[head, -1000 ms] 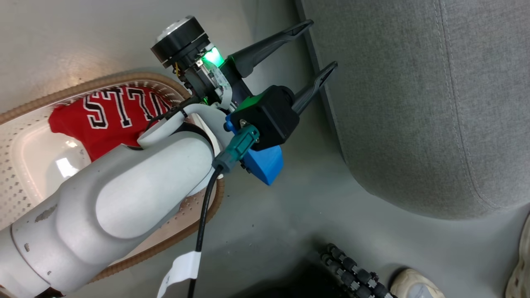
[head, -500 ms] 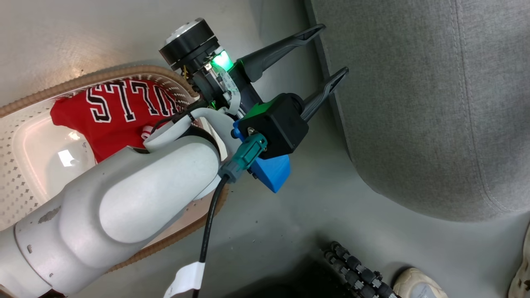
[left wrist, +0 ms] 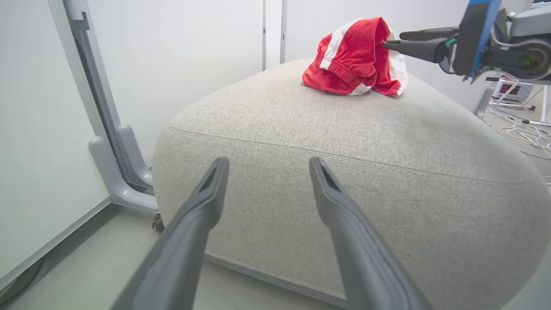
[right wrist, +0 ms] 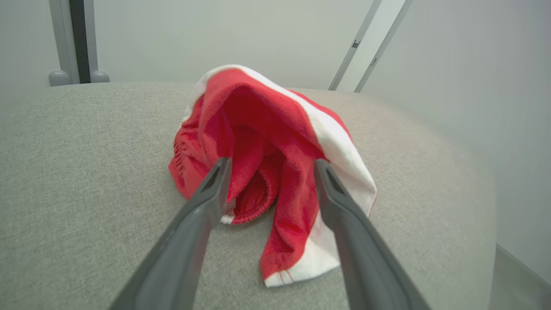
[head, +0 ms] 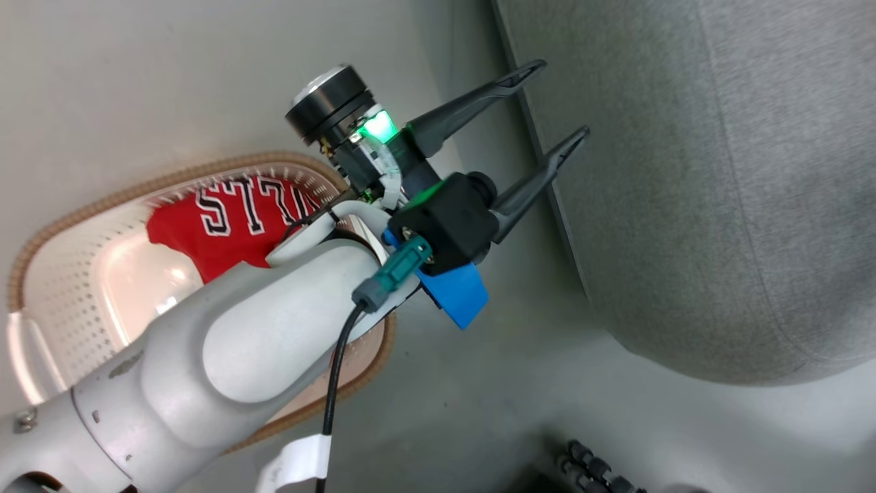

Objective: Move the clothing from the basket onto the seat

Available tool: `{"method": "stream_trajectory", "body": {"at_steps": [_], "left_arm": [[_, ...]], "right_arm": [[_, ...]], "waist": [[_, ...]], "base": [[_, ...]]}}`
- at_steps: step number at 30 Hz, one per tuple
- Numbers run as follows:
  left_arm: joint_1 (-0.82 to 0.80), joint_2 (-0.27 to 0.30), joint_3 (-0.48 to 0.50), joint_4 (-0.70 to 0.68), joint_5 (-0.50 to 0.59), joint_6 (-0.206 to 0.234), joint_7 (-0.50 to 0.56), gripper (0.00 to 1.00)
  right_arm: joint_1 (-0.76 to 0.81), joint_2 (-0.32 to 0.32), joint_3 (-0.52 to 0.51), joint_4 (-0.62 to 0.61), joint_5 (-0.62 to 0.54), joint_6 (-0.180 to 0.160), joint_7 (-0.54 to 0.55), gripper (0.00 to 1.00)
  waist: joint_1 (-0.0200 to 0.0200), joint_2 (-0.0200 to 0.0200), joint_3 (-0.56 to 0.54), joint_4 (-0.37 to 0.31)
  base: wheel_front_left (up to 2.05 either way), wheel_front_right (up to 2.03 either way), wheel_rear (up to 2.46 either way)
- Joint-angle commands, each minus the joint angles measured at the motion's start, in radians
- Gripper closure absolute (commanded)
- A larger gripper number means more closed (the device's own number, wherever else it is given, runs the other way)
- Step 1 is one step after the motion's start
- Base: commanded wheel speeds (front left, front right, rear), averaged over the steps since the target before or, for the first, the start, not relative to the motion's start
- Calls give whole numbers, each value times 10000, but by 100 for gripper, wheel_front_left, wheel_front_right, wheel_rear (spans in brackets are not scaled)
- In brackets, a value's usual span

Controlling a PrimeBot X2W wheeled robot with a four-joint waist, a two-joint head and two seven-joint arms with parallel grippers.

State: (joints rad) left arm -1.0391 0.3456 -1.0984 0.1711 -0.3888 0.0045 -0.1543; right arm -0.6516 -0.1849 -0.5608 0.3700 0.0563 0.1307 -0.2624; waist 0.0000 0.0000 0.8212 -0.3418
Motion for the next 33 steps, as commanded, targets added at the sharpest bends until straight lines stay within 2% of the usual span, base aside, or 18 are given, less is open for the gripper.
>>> {"method": "stream_trajectory", "body": {"at_steps": [1, 9, 16, 25, 33], "left_arm": [[182, -72, 113, 143, -90, 108, -233, 0], [1471, -322, 1162, 1068, -889, 780, -1069, 0], [3080, -433, 3159, 623, -718, 1166, -1118, 0], [5231, -863, 5769, 426, -2, 919, -1122, 0], [6825, -1379, 7586, 516, 725, 493, -1121, 0]], "right_arm": [[432, 41, 10, -166, -27, 1, -36, 0], [2430, 372, 691, -1785, -49, 1, -36, 0], [3169, 386, 2457, -2794, -184, 1, -38, 0], [3350, 511, 4643, -2867, -73, 1, -36, 0], [3708, 734, 5829, -2346, 96, 1, -36, 0]], "waist": [[0, 0, -794, 296], [0, 0, -3081, 804], [0, 0, -4582, 1594], [0, 0, -5966, 2703], [0, 0, -6888, 3458]], "base": [[0, 0, 0], [0, 0, 0], [0, 0, 0], [0, 0, 0], [0, 0, 0]]}}
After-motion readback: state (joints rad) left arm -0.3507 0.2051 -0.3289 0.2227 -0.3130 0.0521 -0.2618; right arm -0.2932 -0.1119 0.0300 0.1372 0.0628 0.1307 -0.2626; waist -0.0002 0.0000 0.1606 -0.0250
